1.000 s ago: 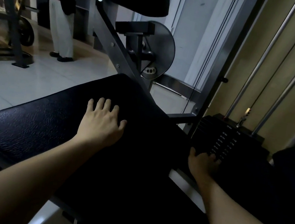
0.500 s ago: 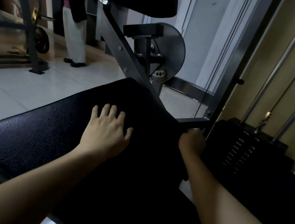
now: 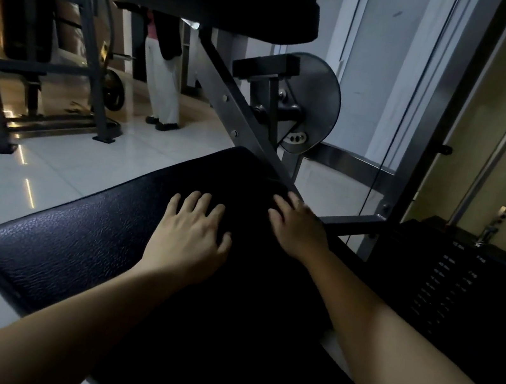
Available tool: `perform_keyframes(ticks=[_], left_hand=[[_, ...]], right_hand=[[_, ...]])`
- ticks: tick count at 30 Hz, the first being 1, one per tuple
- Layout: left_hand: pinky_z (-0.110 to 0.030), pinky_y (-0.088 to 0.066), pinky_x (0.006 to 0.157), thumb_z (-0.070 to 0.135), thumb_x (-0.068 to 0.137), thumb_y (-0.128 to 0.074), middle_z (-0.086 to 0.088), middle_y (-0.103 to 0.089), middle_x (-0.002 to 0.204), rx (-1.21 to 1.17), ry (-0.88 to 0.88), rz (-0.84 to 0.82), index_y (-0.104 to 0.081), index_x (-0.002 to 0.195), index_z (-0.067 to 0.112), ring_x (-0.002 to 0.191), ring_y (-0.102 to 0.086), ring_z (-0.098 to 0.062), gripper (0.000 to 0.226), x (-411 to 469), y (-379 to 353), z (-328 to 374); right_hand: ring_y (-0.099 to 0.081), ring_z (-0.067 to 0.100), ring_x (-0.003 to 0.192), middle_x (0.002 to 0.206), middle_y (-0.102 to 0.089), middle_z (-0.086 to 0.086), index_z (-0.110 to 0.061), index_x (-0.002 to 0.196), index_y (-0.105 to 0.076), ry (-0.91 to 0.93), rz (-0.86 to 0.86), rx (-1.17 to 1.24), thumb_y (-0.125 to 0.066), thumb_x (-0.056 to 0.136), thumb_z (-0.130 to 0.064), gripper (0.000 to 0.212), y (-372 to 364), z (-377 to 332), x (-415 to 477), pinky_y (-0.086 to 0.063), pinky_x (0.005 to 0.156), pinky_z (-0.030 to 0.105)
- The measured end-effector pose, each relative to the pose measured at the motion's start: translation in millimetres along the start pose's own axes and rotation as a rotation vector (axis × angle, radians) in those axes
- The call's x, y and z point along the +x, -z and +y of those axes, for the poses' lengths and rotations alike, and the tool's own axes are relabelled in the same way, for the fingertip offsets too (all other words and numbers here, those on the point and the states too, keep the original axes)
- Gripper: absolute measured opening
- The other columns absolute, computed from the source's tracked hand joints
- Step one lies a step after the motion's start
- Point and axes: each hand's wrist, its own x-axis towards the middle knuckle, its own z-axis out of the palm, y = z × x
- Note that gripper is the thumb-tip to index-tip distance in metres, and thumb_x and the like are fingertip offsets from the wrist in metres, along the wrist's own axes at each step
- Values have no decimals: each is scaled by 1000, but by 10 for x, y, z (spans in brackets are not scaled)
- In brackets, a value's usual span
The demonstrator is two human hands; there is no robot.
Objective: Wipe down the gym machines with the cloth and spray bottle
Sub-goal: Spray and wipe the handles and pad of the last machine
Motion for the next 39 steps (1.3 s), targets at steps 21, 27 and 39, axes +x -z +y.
perform_keyframes(ticks=[21,27,39], left_hand=[[-41,-40,103,49,81,-35,-6,-62,117,-34,-23,79,-62,113,16,114,-55,-27,53,1,42,10],[-37,-48,87,44,81,-45,3,-66,98,-115,-108,-17,-71,97,21,97,-60,-21,38,11,265,-122],[-40,-37,102,74,86,-19,-4,-63,119,114,202,-3,-52,130,26,114,-55,-25,73,-345,399,-1039]], right_hand=[[-54,26,101,105,-58,10,-17,108,-70,371,223,407,-51,87,-2,32,-98,-1109,-125,-48,89,39],[-46,33,126,140,-50,12,-29,145,-46,289,170,-73,-12,89,-56,71,-92,-617,57,-35,104,46],[-60,37,109,121,-61,18,-4,117,-61,-164,174,-18,-52,96,-9,24,118,-575,446,-49,90,43]])
